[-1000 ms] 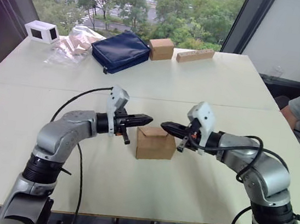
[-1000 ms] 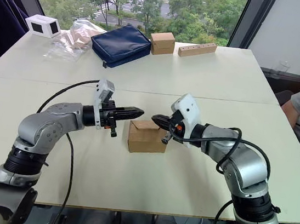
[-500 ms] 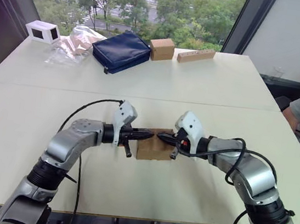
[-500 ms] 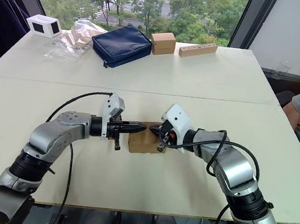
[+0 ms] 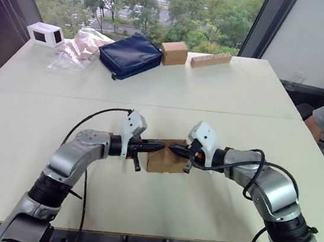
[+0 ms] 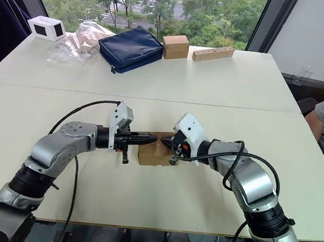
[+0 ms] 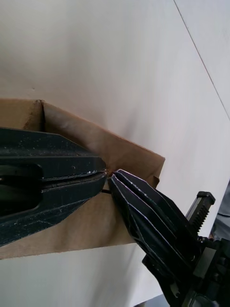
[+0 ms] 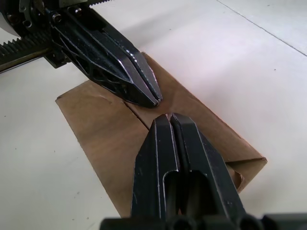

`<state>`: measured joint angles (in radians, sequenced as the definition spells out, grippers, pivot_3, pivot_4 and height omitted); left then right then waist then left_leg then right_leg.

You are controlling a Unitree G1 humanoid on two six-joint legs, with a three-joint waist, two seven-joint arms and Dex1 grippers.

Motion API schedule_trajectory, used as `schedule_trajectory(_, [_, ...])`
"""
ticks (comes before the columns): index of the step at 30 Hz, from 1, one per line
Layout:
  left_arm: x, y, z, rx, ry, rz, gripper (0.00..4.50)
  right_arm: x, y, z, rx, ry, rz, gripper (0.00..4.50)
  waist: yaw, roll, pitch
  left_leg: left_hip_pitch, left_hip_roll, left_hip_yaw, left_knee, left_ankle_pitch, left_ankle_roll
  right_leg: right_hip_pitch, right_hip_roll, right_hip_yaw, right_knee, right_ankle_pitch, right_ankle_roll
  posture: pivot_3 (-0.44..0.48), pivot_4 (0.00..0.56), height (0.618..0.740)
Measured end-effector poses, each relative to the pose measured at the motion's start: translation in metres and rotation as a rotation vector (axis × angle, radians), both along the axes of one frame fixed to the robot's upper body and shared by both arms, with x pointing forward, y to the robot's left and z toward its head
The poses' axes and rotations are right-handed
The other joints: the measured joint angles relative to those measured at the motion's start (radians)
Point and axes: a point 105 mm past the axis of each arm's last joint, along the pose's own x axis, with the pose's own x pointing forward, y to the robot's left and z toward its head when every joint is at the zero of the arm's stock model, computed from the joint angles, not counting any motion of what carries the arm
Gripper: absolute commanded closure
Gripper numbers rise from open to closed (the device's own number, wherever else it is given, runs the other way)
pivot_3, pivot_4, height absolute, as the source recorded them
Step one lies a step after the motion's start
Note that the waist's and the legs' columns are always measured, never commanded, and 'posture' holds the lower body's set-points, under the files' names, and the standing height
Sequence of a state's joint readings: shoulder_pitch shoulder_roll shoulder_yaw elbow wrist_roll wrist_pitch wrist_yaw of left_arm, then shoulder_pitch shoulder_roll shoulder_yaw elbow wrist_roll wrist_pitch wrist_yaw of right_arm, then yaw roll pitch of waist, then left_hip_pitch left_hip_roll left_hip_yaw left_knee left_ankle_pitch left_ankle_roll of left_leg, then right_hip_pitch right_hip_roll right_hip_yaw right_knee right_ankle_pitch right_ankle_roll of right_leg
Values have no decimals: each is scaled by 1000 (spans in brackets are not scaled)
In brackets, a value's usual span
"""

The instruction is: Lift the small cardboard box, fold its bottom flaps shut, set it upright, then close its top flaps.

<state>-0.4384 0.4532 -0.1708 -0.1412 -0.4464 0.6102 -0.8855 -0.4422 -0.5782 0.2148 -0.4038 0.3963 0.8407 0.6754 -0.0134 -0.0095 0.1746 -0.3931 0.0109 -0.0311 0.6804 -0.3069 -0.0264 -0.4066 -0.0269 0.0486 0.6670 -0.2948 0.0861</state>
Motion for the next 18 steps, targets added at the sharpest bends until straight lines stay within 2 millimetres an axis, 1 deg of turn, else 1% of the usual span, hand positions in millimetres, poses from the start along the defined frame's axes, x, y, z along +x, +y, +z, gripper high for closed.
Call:
schedule_trajectory(3, [1,8,6,-62,10,54,4488,5,-8,8,69,-17,-40,4500,0,0,0,0,0,0,0,0,0,0,0,0,0,0,0,0,150,740])
schedule_trajectory(5, [4,21,17,-129,-22,132,4488,7,-15,22,169,-44,-71,4500,0,0,0,0,1,0,0,0,0,0,0,0,0,0,0,0,150,740])
schedule_trajectory(7, [3,36,23,-145,-44,188,4488,7,-26,35,243,-64,-100,4500,0,0,0,0,1,0,-1,0,0,0,0,0,0,0,0,0,150,740])
schedule_trajectory(10, [-2,56,21,-103,-29,249,4488,2,-41,52,333,-100,-140,4500,0,0,0,0,1,0,-1,0,0,0,0,0,0,0,0,0,150,740])
schedule_trajectory(12, [-8,72,14,-80,15,294,4488,-6,-51,57,368,-90,-155,4500,0,0,0,0,1,0,-1,0,0,0,-1,0,0,0,0,0,150,740])
schedule_trajectory(13, [-12,79,12,-72,38,305,4488,-9,-56,58,380,-78,-160,4500,0,0,0,0,1,0,-1,0,0,0,-1,0,-1,0,0,0,150,740])
schedule_trajectory(15, [-23,85,6,-47,62,297,4488,-17,-62,56,384,-50,-164,4500,0,0,0,0,1,0,-2,0,0,0,-1,0,-1,0,0,0,150,740])
schedule_trajectory(16, [-36,89,-3,-6,98,280,4488,-25,-69,49,356,-8,-166,4500,0,0,0,0,1,0,-3,0,0,1,-2,1,-2,0,0,0,150,740])
schedule_trajectory(18, [-54,97,-21,34,187,271,4488,-38,-81,34,299,73,-183,4500,1,0,0,0,1,0,-4,0,0,1,-2,1,-3,0,0,0,150,740])
